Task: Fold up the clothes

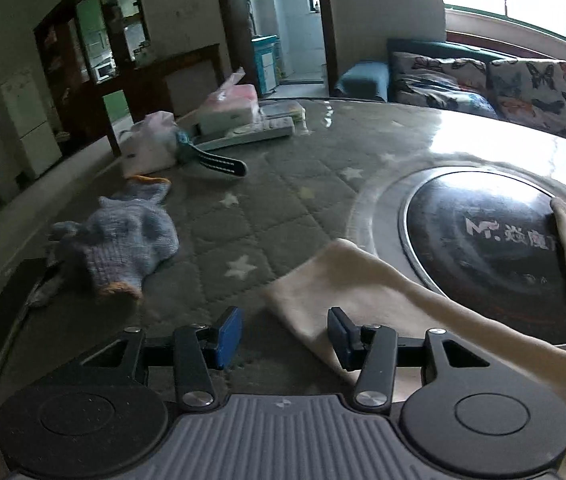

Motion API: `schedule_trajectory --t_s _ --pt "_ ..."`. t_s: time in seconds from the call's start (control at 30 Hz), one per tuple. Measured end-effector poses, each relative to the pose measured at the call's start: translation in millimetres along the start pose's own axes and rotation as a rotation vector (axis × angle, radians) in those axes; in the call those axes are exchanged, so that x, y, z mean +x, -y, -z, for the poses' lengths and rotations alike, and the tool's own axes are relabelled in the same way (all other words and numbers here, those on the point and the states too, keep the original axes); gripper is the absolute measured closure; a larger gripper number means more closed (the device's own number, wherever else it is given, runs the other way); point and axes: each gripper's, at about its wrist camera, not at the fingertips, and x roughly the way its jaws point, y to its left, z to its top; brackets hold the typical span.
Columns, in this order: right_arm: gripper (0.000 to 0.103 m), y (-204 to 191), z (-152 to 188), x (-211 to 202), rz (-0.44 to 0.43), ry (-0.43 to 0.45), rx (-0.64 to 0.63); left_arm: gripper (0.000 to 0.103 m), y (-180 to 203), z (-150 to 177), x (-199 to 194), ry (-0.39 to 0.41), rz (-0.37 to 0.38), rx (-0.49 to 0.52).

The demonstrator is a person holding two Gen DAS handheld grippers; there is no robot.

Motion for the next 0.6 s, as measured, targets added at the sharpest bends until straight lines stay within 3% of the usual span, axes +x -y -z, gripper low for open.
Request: schedule_trajectory --t_s 0.13,0.3,0.4,0.5,0.6 --pt "0.053 -3 -2 -7 -0.012 0.013 -0.001 0.048 12 3 -11 0.037 0.060 0.074" --pt "0.052 -11 -5 -21 -0.074 0.029 -0.034 0.046 22 8 -4 0.040 0.038 0.166" --pt "0.052 -23 -8 -33 -0.160 0.029 -0.066 0.046 21 6 -8 0.026 0.036 0.165" --pt "0.052 -45 -10 -44 -0.257 0.025 -0.132 0.046 29 7 -27 0.046 0.120 0.189" --pt "0.052 -75 -8 -53 -0.351 0.017 -0.223 0.046 51 12 -53 0.069 0.280 0.253"
